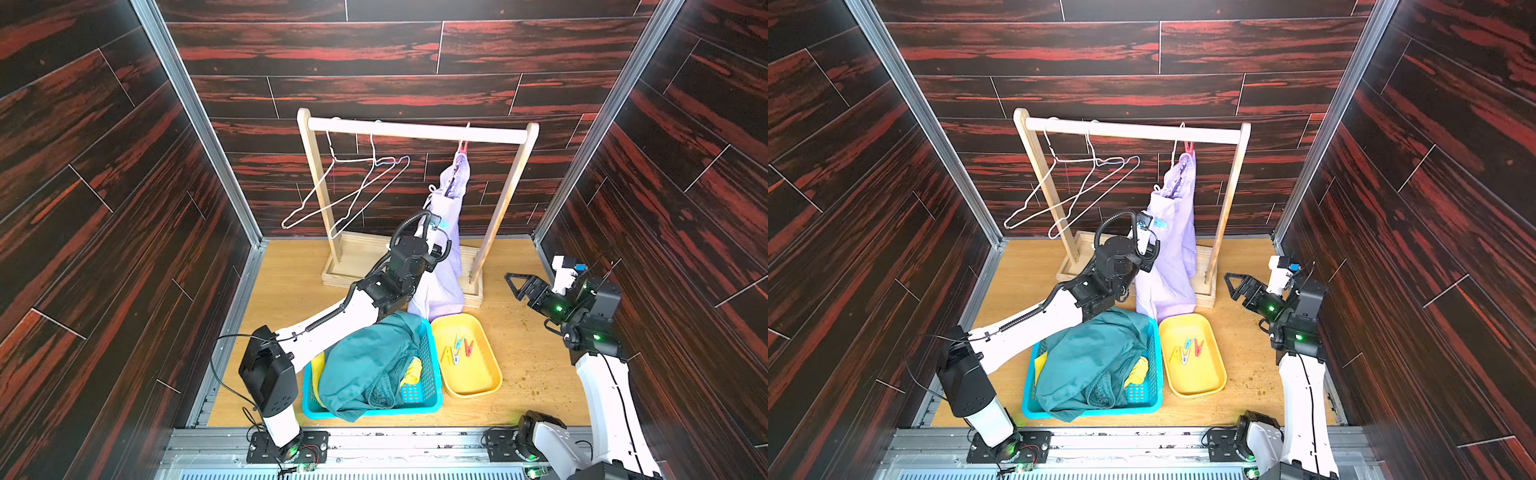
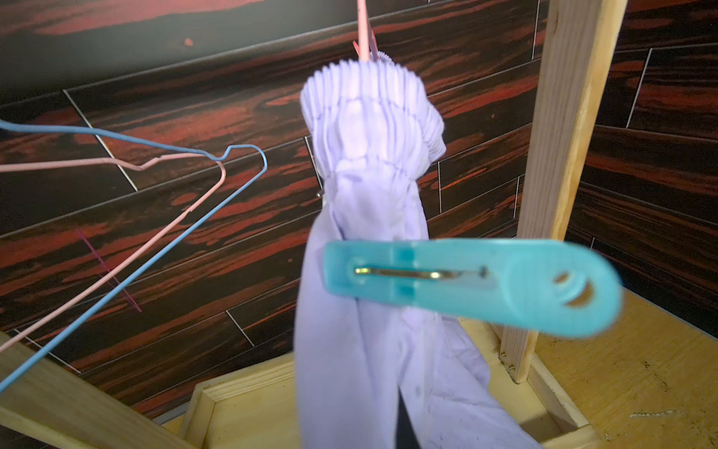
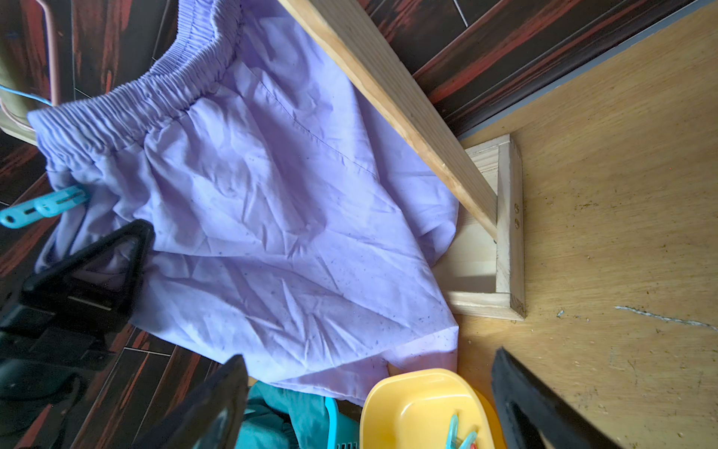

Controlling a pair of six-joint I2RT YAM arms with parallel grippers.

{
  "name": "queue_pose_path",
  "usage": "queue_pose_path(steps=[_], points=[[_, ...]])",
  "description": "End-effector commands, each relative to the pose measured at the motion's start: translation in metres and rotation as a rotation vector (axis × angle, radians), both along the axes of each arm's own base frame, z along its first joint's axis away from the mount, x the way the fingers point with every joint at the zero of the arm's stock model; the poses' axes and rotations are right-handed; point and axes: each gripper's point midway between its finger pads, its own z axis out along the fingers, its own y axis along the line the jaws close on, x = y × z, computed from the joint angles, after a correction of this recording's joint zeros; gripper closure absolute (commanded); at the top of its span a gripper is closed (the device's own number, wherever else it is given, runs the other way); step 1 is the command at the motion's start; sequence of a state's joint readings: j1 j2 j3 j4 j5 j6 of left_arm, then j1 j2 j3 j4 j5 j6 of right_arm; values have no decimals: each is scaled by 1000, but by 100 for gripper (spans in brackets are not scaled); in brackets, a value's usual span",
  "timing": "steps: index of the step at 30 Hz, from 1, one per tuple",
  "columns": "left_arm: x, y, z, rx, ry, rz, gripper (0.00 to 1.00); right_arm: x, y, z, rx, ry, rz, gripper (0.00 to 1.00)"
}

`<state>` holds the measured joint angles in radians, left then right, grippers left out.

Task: Remove the clothespins securing shorts to the hanger
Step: Pick up the hanger from the clothesline.

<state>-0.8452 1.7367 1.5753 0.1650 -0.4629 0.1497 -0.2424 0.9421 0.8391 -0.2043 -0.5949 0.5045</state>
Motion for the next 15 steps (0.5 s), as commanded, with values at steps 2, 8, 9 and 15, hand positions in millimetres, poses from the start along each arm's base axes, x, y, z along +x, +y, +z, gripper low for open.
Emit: queue_pose_path(steps=[2, 8, 9, 15], points=[[-18, 4, 92, -191, -187, -45, 100, -3, 0, 16, -14, -31, 3, 2], [-25, 3, 104, -226, -220, -83, 100, -5, 0, 15, -26, -26, 3, 2], [-25, 4, 104, -228, -225, -82, 100, -4, 0, 15, -25, -26, 5, 1], [-31, 2, 111, -228, -272, -112, 100, -4, 1, 19, -23, -35, 12, 2]])
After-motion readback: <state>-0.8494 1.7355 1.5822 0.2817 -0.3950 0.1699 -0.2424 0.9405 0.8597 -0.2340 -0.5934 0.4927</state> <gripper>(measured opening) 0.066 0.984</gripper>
